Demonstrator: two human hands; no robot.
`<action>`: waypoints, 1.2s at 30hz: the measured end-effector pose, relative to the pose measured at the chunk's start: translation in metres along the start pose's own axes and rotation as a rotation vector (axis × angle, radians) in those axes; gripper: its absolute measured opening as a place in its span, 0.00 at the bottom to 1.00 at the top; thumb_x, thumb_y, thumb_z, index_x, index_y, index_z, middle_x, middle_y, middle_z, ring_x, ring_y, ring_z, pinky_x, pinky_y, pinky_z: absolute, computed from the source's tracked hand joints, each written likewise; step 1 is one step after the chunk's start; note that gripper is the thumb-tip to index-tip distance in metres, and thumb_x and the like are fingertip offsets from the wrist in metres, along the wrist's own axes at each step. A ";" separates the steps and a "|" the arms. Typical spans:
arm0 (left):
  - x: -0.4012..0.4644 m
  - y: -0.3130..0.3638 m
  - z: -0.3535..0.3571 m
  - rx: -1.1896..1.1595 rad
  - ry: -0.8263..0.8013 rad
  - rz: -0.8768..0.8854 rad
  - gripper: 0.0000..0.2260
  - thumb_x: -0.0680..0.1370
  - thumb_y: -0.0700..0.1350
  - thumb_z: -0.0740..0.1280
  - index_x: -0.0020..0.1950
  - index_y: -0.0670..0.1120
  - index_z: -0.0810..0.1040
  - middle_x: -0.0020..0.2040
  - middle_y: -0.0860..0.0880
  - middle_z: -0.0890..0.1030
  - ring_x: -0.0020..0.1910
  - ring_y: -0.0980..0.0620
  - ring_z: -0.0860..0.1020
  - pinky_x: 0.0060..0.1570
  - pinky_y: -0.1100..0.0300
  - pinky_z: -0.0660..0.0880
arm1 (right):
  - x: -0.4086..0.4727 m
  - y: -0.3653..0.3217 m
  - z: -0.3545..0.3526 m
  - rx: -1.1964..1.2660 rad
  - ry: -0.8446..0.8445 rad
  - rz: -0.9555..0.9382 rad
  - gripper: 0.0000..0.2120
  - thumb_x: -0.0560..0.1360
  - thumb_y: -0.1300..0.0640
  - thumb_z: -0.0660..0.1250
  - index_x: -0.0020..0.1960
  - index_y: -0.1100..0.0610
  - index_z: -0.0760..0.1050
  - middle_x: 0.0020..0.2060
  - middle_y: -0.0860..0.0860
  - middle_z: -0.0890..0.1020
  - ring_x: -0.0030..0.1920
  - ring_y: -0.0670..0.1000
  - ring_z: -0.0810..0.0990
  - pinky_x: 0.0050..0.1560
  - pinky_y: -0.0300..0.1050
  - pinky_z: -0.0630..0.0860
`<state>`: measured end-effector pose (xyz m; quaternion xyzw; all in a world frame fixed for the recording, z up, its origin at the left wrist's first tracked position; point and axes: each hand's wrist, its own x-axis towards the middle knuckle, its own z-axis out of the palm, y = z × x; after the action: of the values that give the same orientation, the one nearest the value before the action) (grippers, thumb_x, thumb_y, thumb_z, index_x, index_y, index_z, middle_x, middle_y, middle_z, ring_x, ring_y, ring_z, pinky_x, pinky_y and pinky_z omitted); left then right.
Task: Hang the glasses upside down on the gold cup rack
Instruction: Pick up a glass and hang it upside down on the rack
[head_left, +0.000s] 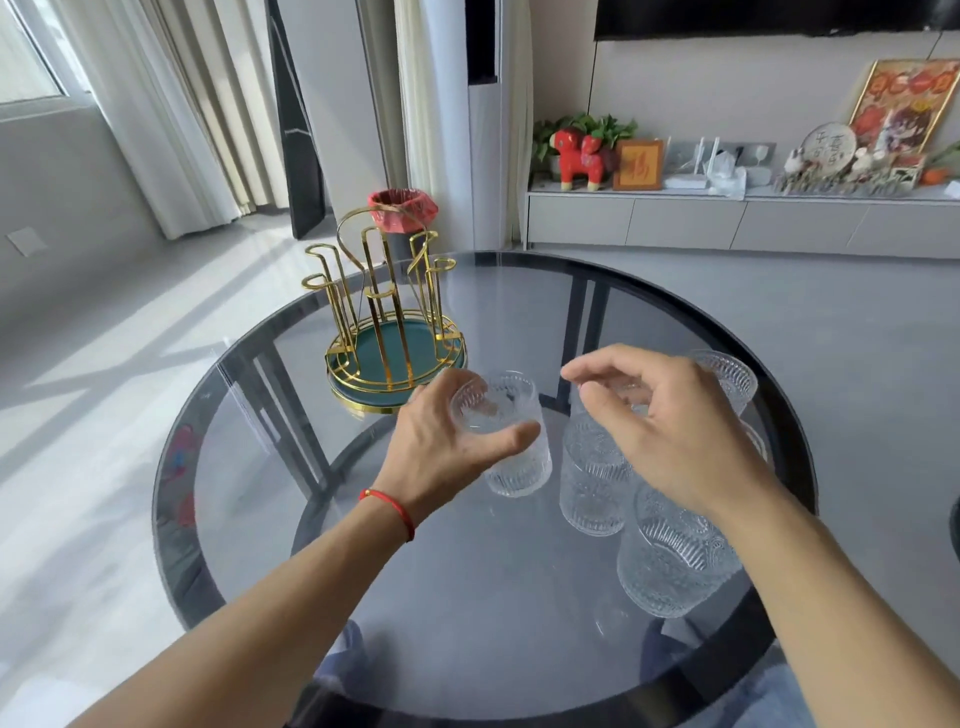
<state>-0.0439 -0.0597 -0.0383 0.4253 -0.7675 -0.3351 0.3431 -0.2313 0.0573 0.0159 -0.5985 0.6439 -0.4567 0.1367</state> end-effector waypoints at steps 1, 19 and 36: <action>0.005 0.001 -0.007 -0.074 0.041 -0.032 0.35 0.59 0.70 0.75 0.58 0.52 0.78 0.52 0.57 0.84 0.54 0.59 0.81 0.52 0.60 0.78 | 0.000 -0.001 0.002 0.064 -0.008 0.026 0.10 0.80 0.62 0.69 0.54 0.51 0.86 0.50 0.41 0.88 0.54 0.37 0.84 0.54 0.26 0.75; 0.020 -0.038 -0.059 -0.755 -0.118 -0.082 0.31 0.62 0.45 0.80 0.63 0.50 0.74 0.65 0.41 0.78 0.65 0.39 0.78 0.61 0.47 0.80 | 0.089 -0.010 0.070 0.837 -0.520 0.750 0.24 0.79 0.49 0.72 0.71 0.58 0.75 0.61 0.69 0.83 0.53 0.66 0.86 0.51 0.53 0.86; 0.031 -0.128 -0.027 0.702 0.041 0.042 0.35 0.76 0.69 0.56 0.81 0.64 0.49 0.85 0.44 0.47 0.83 0.36 0.47 0.78 0.35 0.52 | 0.237 -0.031 0.047 0.289 0.266 0.149 0.30 0.74 0.50 0.76 0.73 0.44 0.72 0.71 0.47 0.73 0.65 0.54 0.79 0.50 0.53 0.87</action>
<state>0.0195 -0.1460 -0.1195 0.5080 -0.8375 -0.0351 0.1984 -0.2357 -0.1704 0.1018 -0.4578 0.6264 -0.6081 0.1683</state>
